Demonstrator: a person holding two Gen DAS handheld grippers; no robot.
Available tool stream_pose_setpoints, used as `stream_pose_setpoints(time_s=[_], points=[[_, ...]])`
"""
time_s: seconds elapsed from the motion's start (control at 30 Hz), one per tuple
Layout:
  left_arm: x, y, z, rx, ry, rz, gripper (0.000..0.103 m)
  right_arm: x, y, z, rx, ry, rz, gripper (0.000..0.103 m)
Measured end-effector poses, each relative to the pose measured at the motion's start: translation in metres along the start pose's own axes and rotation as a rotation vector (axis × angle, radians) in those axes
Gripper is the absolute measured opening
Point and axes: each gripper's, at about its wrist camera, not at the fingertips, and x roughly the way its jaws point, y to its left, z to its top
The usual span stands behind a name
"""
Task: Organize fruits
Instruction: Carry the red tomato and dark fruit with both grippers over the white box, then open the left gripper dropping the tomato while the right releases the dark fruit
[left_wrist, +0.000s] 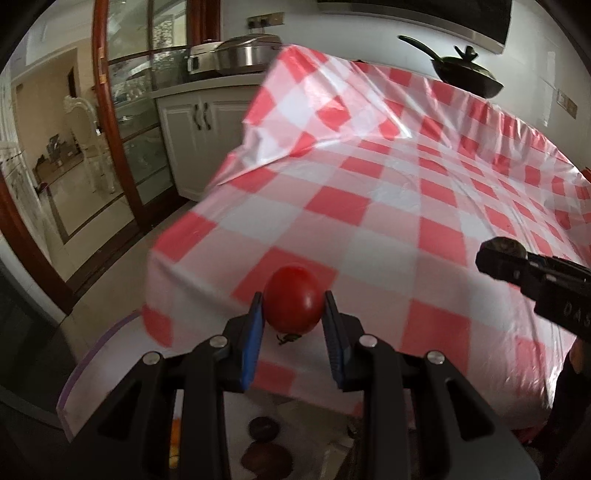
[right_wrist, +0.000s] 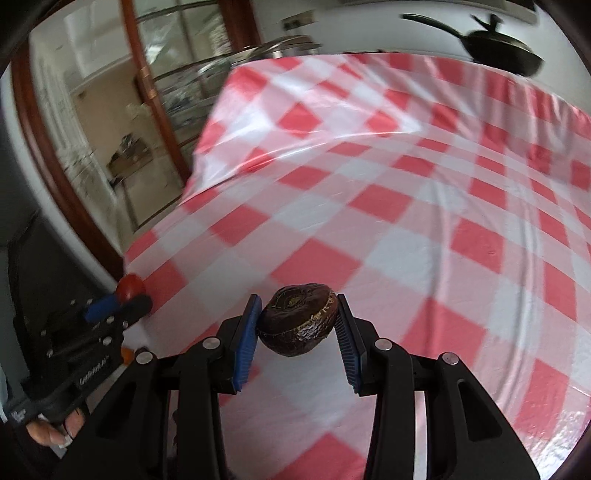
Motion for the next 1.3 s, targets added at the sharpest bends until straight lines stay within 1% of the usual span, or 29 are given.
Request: stream_pose_setpoints(time_s=[0.13, 0.23, 0.33, 0.43, 0.5, 0.57, 0.7, 0.77, 0.87, 0.93, 1.0, 1.07, 1.13, 1.17, 1.2, 1.23, 1.3], points=[[-0.012, 0.022, -0.012, -0.030, -0.013, 0.032, 0.031, 0.001, 0.026, -0.005, -0.064, 0.009, 0.032, 0.040], [-0.019, 0.037, -0.022, -0.046, -0.010, 0.066, 0.031, 0.001, 0.051, -0.012, -0.115, 0.021, 0.077, 0.040], [-0.019, 0.059, -0.040, -0.074, 0.017, 0.113, 0.031, 0.000, 0.088, -0.023, -0.236, 0.025, 0.138, 0.040], [-0.013, 0.090, -0.063, -0.137, 0.064, 0.151, 0.031, 0.001, 0.125, -0.038, -0.354, 0.044, 0.226, 0.040], [-0.009, 0.113, -0.080, -0.189, 0.095, 0.179, 0.031, 0.009, 0.147, -0.049, -0.431, 0.086, 0.270, 0.040], [-0.003, 0.129, -0.092, -0.219, 0.125, 0.191, 0.031, 0.020, 0.164, -0.063, -0.495, 0.140, 0.300, 0.041], [0.023, 0.156, -0.110, -0.241, 0.224, 0.190, 0.032, 0.062, 0.197, -0.094, -0.587, 0.301, 0.332, 0.041], [0.037, 0.162, -0.116, -0.238, 0.273, 0.192, 0.032, 0.084, 0.209, -0.109, -0.612, 0.388, 0.351, 0.041], [0.060, 0.168, -0.128, -0.239, 0.363, 0.200, 0.033, 0.111, 0.225, -0.128, -0.656, 0.470, 0.348, 0.041], [0.072, 0.174, -0.138, -0.255, 0.417, 0.206, 0.033, 0.123, 0.231, -0.134, -0.665, 0.501, 0.341, 0.041], [0.077, 0.177, -0.146, -0.274, 0.439, 0.197, 0.033, 0.135, 0.236, -0.140, -0.657, 0.527, 0.337, 0.041], [0.079, 0.181, -0.151, -0.278, 0.447, 0.203, 0.036, 0.142, 0.238, -0.141, -0.659, 0.528, 0.324, 0.041], [0.078, 0.185, -0.152, -0.299, 0.439, 0.188, 0.046, 0.146, 0.240, -0.142, -0.659, 0.531, 0.312, 0.042], [0.075, 0.188, -0.151, -0.316, 0.422, 0.176, 0.051, 0.146, 0.239, -0.141, -0.653, 0.528, 0.309, 0.047], [0.071, 0.191, -0.148, -0.326, 0.396, 0.180, 0.065, 0.144, 0.239, -0.140, -0.640, 0.519, 0.308, 0.056], [0.066, 0.191, -0.146, -0.326, 0.368, 0.189, 0.077, 0.142, 0.237, -0.137, -0.630, 0.506, 0.309, 0.060], [0.050, 0.193, -0.137, -0.309, 0.290, 0.202, 0.082, 0.134, 0.234, -0.132, -0.623, 0.476, 0.308, 0.069]])
